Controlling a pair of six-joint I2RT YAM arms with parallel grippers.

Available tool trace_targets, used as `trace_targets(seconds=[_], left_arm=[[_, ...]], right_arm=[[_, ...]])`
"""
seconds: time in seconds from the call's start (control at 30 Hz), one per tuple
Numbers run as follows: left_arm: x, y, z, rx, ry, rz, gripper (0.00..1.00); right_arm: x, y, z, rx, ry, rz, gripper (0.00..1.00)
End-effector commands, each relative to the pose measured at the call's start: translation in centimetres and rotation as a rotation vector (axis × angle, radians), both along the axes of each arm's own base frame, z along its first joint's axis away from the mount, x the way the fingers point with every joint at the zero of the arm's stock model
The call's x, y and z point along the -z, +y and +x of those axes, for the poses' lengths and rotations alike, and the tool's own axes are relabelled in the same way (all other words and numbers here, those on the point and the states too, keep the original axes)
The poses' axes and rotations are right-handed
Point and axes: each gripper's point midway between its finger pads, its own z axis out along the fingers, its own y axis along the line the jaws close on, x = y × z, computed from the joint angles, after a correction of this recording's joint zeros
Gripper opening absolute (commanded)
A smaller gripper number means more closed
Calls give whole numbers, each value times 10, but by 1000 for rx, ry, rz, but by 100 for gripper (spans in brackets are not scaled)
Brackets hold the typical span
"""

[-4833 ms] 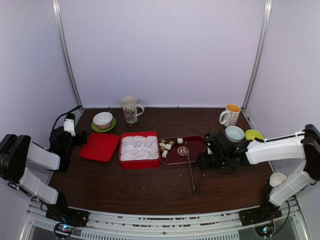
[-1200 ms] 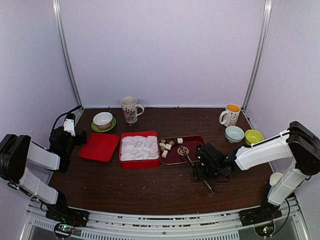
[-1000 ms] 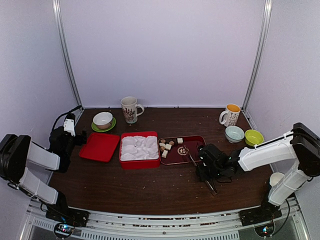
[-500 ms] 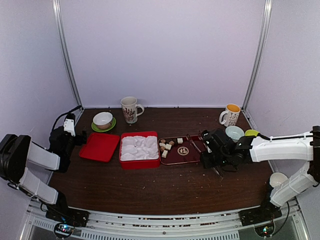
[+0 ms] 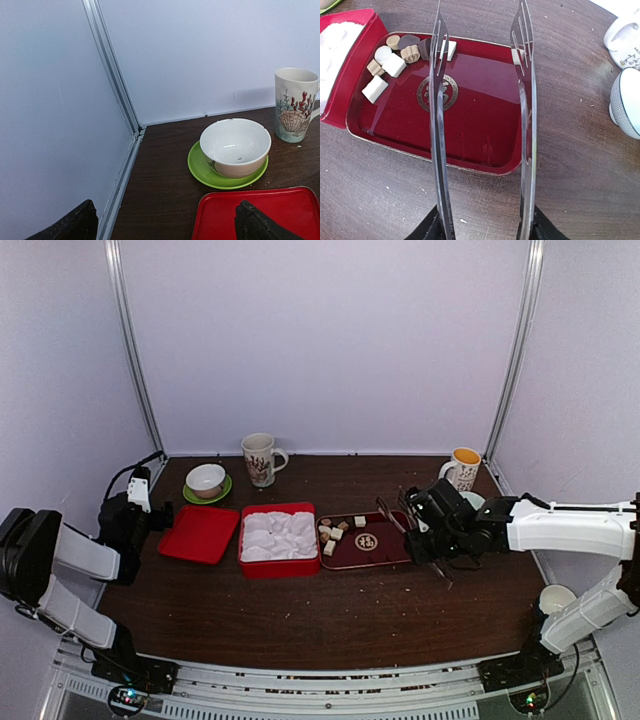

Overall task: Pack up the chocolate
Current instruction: Pick up the clamp from the center of the board, then adjust the fake chocolate on the plate.

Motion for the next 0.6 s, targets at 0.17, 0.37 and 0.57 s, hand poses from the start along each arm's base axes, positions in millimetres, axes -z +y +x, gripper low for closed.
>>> trace_targets(seconds=[0.17, 0.37, 0.57], left_arm=[[-10, 1, -1, 5, -43, 12, 98], [-10, 1, -1, 5, -42, 12, 98], [-10, 1, -1, 4, -42, 12, 98]], right_arm=[[-20, 5, 5, -17, -38, 28, 49], [-18, 7, 5, -23, -33, 31, 49], [-18, 8, 6, -24, -36, 34, 49]])
